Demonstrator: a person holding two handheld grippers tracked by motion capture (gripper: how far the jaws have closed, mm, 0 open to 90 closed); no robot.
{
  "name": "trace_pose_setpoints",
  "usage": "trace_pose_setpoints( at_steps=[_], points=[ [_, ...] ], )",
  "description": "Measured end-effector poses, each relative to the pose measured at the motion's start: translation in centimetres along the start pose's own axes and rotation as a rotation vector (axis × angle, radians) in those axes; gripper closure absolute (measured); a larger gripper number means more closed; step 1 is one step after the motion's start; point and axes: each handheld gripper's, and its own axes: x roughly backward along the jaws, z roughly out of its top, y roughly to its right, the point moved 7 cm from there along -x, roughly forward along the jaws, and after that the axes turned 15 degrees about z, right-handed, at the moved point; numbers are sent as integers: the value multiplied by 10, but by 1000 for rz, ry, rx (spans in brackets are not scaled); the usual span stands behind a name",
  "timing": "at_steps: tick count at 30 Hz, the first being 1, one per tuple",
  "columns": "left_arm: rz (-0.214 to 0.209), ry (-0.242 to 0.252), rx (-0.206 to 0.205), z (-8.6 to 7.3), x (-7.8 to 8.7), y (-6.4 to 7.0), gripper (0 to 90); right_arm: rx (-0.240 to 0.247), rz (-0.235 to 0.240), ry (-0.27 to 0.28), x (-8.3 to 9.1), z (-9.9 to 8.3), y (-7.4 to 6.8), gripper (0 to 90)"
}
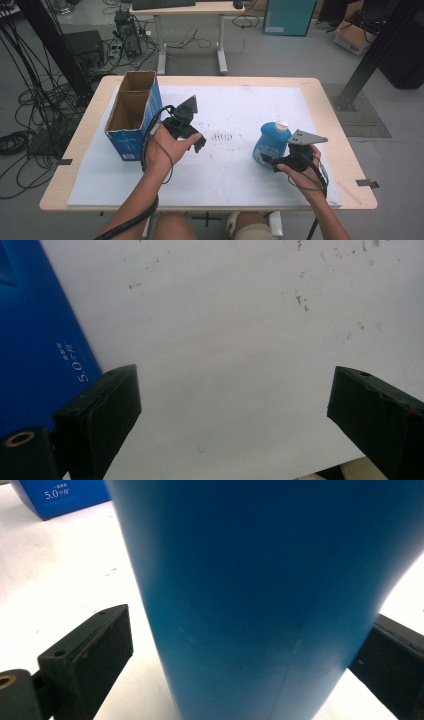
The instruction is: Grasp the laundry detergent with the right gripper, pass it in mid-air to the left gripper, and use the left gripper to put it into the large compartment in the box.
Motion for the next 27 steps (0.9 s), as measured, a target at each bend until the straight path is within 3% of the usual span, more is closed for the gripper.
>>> trace_pose_setpoints(
  at_steps=[27],
  points=[
    [-2,-5,-5,0,-2,0,73,-3,38,15,-4,-6,4,351]
  ],
)
